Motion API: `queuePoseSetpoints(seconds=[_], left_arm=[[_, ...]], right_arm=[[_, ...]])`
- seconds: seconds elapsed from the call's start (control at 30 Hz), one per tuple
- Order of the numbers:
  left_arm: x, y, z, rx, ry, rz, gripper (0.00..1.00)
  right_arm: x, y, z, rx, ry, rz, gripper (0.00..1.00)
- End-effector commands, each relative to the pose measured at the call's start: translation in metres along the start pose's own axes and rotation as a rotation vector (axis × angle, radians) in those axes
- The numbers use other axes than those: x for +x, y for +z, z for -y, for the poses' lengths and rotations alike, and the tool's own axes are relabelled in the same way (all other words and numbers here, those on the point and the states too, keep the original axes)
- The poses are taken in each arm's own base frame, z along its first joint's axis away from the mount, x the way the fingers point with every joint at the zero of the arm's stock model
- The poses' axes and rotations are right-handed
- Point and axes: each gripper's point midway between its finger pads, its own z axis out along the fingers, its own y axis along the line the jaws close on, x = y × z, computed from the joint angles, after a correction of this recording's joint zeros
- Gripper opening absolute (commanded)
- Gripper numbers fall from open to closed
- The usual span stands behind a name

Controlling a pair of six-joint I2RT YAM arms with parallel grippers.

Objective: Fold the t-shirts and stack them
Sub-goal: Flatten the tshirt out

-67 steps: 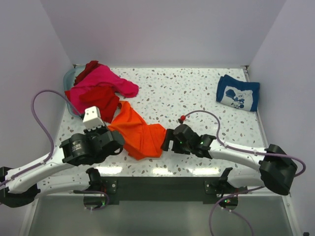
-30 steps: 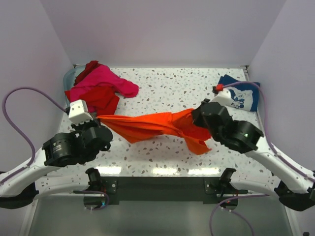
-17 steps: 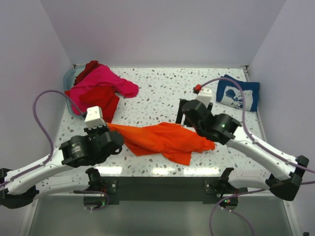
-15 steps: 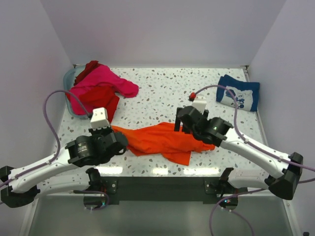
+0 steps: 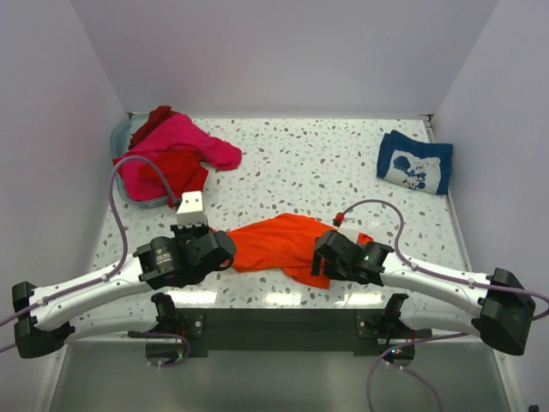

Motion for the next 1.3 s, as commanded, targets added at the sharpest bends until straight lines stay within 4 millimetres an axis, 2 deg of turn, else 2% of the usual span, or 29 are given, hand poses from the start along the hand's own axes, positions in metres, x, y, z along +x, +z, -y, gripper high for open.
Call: queuePoseSetpoints(seconds=[0.0, 0.3, 0.5, 0.63, 0.83, 0.93, 0.97, 1.03, 1.07, 1.17, 1.27], left_arm=[[-0.011, 0.001, -0.001, 0.003, -0.045, 0.042, 0.0], [-0.014, 0.0, -0.007, -0.003, -0.055, 0.048, 0.0], [-0.021, -0.004, -0.009, -0.004, -0.034, 0.04, 0.0], [-0.024, -0.008, -0.016, -0.012, -0.015, 0.038, 0.0], [-0.027, -0.01, -0.028, -0.014, -0.037, 0.069, 0.0], [-0.027, -0.01, -0.027, 0.004, -0.052, 0.076, 0.0], [-0.028, -0.01, -0.027, 0.006, -0.054, 0.077, 0.0], [-0.029, -0.01, -0.028, 0.001, -0.055, 0.079, 0.0], [-0.031, -0.011, -0.03, -0.002, -0.061, 0.083, 0.0], [-0.032, -0.013, -0.035, -0.011, -0.077, 0.087, 0.0], [-0.034, -0.015, -0.038, -0.001, -0.096, 0.094, 0.0]], right_arm=[[0.012, 0.009, -0.009, -0.036, 0.081, -0.032, 0.79], [0.031, 0.032, -0.007, 0.015, 0.062, -0.087, 0.75], [0.04, 0.029, -0.001, 0.037, 0.053, -0.084, 0.73], [0.048, 0.037, 0.009, 0.095, 0.019, -0.094, 0.71], [0.057, 0.044, 0.01, 0.179, -0.06, -0.101, 0.59], [0.063, 0.05, 0.008, 0.186, -0.061, -0.121, 0.45], [0.064, 0.05, 0.007, 0.183, -0.058, -0.123, 0.32], [0.064, 0.048, 0.007, 0.184, -0.053, -0.126, 0.22], [0.063, 0.047, 0.006, 0.184, -0.051, -0.123, 0.14], [0.05, 0.036, 0.002, 0.175, -0.044, -0.094, 0.0], [0.035, 0.02, 0.001, 0.16, -0.03, -0.05, 0.0]])
